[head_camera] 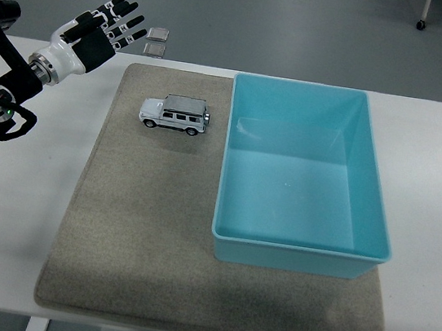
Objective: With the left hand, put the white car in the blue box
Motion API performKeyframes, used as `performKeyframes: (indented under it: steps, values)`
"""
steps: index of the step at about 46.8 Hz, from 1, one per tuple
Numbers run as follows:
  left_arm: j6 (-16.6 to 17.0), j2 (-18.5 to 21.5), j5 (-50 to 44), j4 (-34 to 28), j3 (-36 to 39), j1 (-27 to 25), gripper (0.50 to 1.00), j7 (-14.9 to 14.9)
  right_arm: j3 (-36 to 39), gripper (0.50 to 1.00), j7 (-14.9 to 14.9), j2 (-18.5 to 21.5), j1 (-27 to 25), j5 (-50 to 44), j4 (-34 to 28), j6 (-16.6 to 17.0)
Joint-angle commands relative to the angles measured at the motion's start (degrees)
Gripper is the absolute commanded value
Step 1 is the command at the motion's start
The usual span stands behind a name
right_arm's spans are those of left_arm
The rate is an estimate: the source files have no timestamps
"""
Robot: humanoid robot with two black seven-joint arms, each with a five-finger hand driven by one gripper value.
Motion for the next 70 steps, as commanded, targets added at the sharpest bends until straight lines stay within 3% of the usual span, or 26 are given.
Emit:
performKeyframes:
  steps: [1,18,28,33,45,54,63,70]
  values:
    - [-0.01,-0.01,0.07,0.04,0.29,0.14,1.000,0.00,-0.03,0.936,0.00,0.00,0.03,0.00,0.00,-0.01]
    - [0.08,0.43,-0.19,0.39,0.11,-0.39,1.000,0.00,-0.03,0.938,0.00,0.00,0.03,0.08,0.00,0.07]
    - [-2.11,0.87,3.40,0.04,0.99,-1.09,1.000,-0.09,0.06,0.936,0.00,0.00,0.03,0.08,0.00,-0.01]
    - [-2.29,2.88,15.34,-0.66,0.82,-2.76,1.000,-0.88,-0.03,0.936,0.00,0.00,0.03,0.00,0.00,-0.01]
    - [-1.59,6.75,43.38,-6.81,0.99,-3.82,1.000,-8.79,0.06,0.936,0.00,0.00,-0.05,0.00,0.00,-0.01]
    - [0.08,7.98,62.55,-10.51,2.74,-4.17,1.000,-9.32,0.06,0.936,0.00,0.00,0.03,0.00,0.00,-0.01]
    - [5.88,10.97,75.99,-15.52,11.44,-8.03,0.999,-9.32,0.06,0.936,0.00,0.00,0.03,0.00,0.00,-0.01]
    - [9.75,11.06,87.77,-18.68,15.58,-9.88,0.999,-9.32,-0.03,0.936,0.00,0.00,0.03,0.08,0.00,0.07]
